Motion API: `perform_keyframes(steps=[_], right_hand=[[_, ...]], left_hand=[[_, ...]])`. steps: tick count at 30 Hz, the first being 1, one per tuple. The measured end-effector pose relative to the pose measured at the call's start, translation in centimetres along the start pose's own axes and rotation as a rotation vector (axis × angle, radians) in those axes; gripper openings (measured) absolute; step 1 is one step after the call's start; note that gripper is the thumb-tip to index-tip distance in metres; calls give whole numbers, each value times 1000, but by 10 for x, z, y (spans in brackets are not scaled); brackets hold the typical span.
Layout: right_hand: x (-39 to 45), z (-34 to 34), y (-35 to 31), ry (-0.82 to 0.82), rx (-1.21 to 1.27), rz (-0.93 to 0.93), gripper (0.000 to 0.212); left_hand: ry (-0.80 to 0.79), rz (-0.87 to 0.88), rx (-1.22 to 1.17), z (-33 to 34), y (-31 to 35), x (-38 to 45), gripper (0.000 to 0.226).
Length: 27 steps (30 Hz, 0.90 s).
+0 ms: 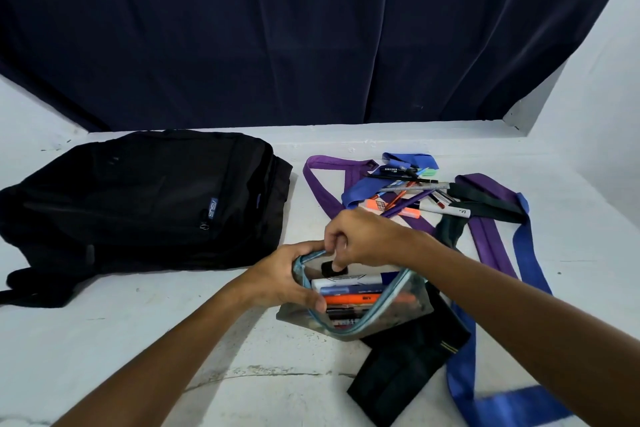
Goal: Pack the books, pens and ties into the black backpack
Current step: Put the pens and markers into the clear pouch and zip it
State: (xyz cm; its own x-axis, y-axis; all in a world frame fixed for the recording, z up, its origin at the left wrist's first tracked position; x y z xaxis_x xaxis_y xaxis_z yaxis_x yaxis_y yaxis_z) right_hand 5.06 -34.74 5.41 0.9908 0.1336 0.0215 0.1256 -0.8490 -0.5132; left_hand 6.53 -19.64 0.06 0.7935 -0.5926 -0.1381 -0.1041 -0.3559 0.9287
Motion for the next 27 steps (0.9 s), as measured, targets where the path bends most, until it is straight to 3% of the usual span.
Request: perform_keyframes(steps=[3, 6, 9, 12, 16, 22, 27], right_hand=[[-7, -20, 4, 76, -25, -6, 5], [-17, -35, 22, -42, -32, 92, 15], [-33, -27, 42, -180, -25, 160, 26], [-42, -20, 53, -123, 52, 196, 17], [-45, -28, 51, -77, 34, 219, 28], [-56, -60, 66, -35, 92, 314, 28], [-80, -93, 106, -54, 125, 363, 20]], left_hand=[[15, -18, 27, -1, -3, -1, 108], [39, -51, 57, -3, -5, -1, 122], [18, -52, 55, -2, -5, -2, 120], [17, -53, 43, -3, -4, -3, 117], [26, -30, 32, 0, 3, -4, 108], [9, 48, 34, 10, 26, 12, 124], [-67, 94, 68, 50, 53, 41, 123]])
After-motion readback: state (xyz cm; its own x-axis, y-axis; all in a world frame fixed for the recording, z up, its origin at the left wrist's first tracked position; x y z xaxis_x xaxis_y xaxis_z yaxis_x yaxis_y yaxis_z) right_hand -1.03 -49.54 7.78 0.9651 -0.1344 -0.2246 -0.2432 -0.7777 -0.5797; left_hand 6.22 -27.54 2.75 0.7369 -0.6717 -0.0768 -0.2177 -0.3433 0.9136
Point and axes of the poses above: each hand's wrist, its own x-axis towards the middle knuckle, its own z-axis out of the palm, y = z × x, the point moved 4 cm from there along x, towards the middle knuckle, and after that the axes turned 15 degrees about y, right-handed, at the moved point
